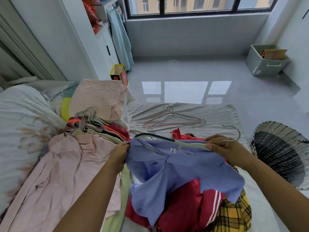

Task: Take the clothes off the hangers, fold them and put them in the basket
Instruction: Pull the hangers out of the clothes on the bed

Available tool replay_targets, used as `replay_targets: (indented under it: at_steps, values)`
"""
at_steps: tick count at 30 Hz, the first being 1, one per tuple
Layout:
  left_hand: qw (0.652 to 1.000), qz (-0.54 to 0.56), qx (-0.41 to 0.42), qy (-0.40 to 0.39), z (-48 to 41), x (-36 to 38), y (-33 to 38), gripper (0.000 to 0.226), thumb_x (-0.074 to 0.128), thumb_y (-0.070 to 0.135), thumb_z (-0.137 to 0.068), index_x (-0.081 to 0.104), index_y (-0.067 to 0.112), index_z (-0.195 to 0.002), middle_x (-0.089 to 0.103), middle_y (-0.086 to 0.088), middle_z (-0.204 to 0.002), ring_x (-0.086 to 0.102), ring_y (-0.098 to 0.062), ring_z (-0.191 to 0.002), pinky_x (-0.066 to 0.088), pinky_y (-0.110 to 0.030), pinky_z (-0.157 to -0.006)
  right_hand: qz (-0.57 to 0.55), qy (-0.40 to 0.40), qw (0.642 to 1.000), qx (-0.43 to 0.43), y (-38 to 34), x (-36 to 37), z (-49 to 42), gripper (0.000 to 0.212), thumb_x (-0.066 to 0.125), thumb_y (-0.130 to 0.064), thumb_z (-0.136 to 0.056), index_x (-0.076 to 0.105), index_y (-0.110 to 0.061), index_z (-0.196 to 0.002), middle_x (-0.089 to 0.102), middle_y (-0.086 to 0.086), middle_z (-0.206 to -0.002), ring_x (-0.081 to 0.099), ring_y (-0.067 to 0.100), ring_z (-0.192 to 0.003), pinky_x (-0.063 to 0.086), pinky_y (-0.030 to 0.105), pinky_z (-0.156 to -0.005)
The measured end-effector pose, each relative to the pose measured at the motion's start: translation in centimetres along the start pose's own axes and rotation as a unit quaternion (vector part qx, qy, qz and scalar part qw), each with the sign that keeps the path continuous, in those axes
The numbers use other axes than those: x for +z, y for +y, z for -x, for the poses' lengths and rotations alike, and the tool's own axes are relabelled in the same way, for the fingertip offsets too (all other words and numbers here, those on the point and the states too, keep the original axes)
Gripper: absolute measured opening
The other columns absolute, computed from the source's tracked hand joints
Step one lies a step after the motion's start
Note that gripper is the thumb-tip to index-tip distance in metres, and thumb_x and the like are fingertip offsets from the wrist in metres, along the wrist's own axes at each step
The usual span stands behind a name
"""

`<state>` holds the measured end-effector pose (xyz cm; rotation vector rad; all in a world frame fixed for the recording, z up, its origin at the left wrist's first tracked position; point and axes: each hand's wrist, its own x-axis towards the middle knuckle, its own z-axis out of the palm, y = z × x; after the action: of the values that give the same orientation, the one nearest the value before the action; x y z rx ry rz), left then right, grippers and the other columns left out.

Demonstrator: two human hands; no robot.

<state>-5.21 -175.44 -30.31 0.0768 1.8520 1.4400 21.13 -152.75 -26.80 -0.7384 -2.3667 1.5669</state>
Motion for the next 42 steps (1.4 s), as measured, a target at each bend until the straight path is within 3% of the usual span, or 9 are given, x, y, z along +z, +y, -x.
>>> replay_targets:
  at_steps: [9,15,20,25,29,34,37,40,42]
  values:
    - [0.971,-0.183,0.156,-0.005,-0.2,2.7,-1.9,0.016,0.045,0.002,-0.094,0.057,0.007,-0.084,0.052,-0.006,-0.076,0.044,-0.017,-0.071,0.036,-0.017,-0.059,-0.181,0.172,0.967,-0.044,-1.5,-0.3,-1.9,0.063,0.068,-0.078,-0.051,0.072,-0.025,-0.083,0.066,-0.022,-0.097,0.06,-0.005,-0.093,0.046,0.012,-0.081]
    - [0.962,-0.229,0.089,-0.117,1.1,6.0,-2.8,0.018,0.044,0.006,-0.093,0.049,0.015,-0.078,0.046,-0.001,-0.073,0.04,-0.012,-0.066,0.034,-0.015,-0.054,-0.317,0.271,0.908,-0.045,-2.1,-0.3,-4.7,0.037,0.067,-0.053,-0.068,0.064,-0.019,-0.084,0.069,-0.007,-0.069,0.059,0.006,-0.062,0.05,0.019,-0.063]
    - [0.989,-0.062,-0.007,-0.131,1.1,7.7,-4.7,0.011,0.061,0.017,-0.089,0.061,0.017,-0.1,0.065,0.0,-0.091,0.06,-0.012,-0.082,0.049,-0.018,-0.068,-0.471,0.294,0.831,-0.029,-2.3,0.3,-9.0,0.021,0.036,-0.011,-0.101,0.051,-0.013,-0.086,0.06,-0.004,-0.061,0.05,0.009,-0.054,0.043,0.02,-0.054]
    - [0.967,-0.237,0.005,-0.09,-0.6,8.2,-5.2,0.007,0.054,0.008,-0.091,0.057,0.008,-0.084,0.054,-0.004,-0.073,0.045,-0.011,-0.063,0.037,-0.015,-0.049,-0.497,0.31,0.81,-0.022,-1.2,1.4,-10.7,0.02,0.037,-0.013,-0.101,0.051,-0.012,-0.087,0.061,-0.004,-0.063,0.051,0.008,-0.054,0.043,0.02,-0.056]
    - [0.997,-0.076,-0.013,-0.031,-2.4,8.3,-4.5,0.01,0.051,0.011,-0.094,0.059,0.013,-0.088,0.061,-0.003,-0.084,0.056,-0.018,-0.079,0.047,-0.02,-0.065,-0.402,0.374,0.836,0.015,1.6,-0.3,-10.4,0.02,0.043,-0.013,-0.099,0.054,-0.016,-0.084,0.063,-0.008,-0.061,0.053,0.007,-0.054,0.042,0.019,-0.055]
    - [0.984,0.1,0.015,-0.143,-4.9,12.4,-1.6,0.019,0.054,0.01,-0.092,0.054,0.011,-0.111,0.063,-0.011,-0.105,0.06,-0.02,-0.091,0.052,-0.025,-0.074,-0.255,0.358,0.897,0.036,4.7,-2.6,-10.1,0.019,0.047,-0.015,-0.098,0.057,-0.019,-0.083,0.065,-0.011,-0.063,0.054,0.002,-0.057,0.042,0.017,-0.056]
    - [0.988,-0.029,0.005,-0.15,-8.0,12.9,-2.8,0.055,0.059,0.018,-0.091,0.032,0.014,-0.138,0.05,-0.01,-0.125,0.053,-0.023,-0.112,0.051,-0.021,-0.077,-0.146,0.302,0.94,0.058,5.6,-2.8,-11.6,0.015,0.051,-0.013,-0.095,0.06,-0.017,-0.084,0.067,-0.012,-0.061,0.058,-0.002,-0.055,0.043,0.011,-0.054]
    - [0.96,-0.241,-0.052,-0.131,-8.7,10.7,-9.0,0.03,0.065,0.026,-0.087,0.052,0.009,-0.109,0.055,-0.014,-0.1,0.057,-0.026,-0.093,0.042,-0.035,-0.075,-0.09,0.223,0.968,0.074,7.4,-1.8,-14.3,0.006,0.054,-0.003,-0.092,0.06,-0.003,-0.095,0.066,-0.005,-0.064,0.06,-0.004,-0.053,0.042,0.008,-0.053]
    - [0.936,-0.315,-0.079,-0.134,-7.8,8.9,-13.5,0.048,0.06,0.046,-0.069,0.056,0.008,-0.098,0.06,-0.014,-0.096,0.059,-0.025,-0.088,0.039,-0.032,-0.073,-0.044,0.172,0.981,0.082,9.0,-0.5,-16.6,0.006,0.056,0.0,-0.09,0.06,0.001,-0.095,0.064,0.008,-0.072,0.06,-0.007,-0.053,0.043,0.006,-0.055]
